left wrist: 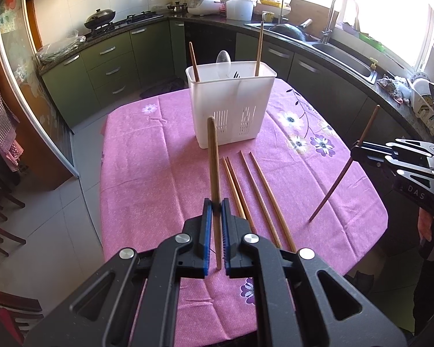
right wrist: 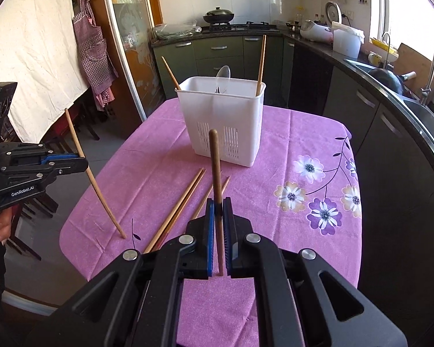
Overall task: Organize utensils
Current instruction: 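Carry both chopsticks over the white caddy and lower them into it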
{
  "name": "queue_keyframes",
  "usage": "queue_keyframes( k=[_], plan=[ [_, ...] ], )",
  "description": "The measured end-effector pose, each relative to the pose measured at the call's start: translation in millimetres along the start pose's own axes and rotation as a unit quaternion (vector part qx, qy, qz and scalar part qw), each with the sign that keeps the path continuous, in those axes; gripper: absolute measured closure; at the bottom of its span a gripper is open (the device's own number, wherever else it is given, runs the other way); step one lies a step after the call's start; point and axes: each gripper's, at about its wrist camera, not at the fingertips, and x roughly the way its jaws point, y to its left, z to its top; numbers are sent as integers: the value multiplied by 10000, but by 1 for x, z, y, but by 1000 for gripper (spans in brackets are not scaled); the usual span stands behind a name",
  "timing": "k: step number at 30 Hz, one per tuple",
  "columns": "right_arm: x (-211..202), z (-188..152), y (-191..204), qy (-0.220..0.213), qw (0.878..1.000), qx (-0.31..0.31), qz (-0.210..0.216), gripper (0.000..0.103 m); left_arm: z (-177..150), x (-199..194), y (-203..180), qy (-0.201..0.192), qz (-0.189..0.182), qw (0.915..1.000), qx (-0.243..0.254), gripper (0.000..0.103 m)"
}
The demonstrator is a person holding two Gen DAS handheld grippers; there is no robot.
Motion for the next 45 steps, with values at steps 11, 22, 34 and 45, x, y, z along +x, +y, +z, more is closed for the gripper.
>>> queue_keyframes(
  k=[11, 22, 34, 45],
  plan=[
    [-4, -4, -6, -39, 9999, 84, 93, 96, 1, -7, -3, -76, 51, 10000, 38, 96],
    [-11, 16, -2, -115, 9998, 43, 176, 96, 17, -14, -6, -168, 12, 9998, 65, 96],
    [-43, 85, -4, -472, 9983, -91, 320, 96, 70, -39, -15, -467, -61, 9987, 195, 96],
    [-57, 159, -22, -831, 9961, -8, 309, 96, 150, -71, -20, -995, -80, 9948, 217, 96]
  ],
)
